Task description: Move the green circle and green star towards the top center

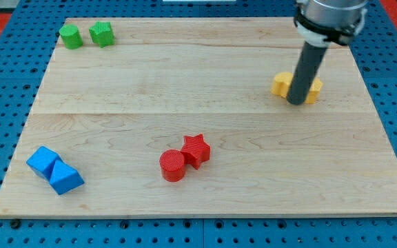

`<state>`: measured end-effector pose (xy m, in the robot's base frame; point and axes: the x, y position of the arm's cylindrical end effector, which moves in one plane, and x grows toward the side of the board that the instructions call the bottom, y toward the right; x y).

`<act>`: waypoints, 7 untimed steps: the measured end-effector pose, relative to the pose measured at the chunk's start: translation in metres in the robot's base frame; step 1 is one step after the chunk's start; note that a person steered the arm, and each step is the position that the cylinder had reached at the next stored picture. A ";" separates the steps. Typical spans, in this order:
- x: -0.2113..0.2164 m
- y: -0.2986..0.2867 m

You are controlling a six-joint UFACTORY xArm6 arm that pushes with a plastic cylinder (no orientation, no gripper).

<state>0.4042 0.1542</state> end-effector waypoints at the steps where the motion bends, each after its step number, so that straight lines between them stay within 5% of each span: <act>1: -0.035 -0.018; 3: -0.088 -0.009; 4: -0.113 -0.059; 5: -0.091 -0.090; 7: -0.116 -0.361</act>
<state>0.2883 -0.2068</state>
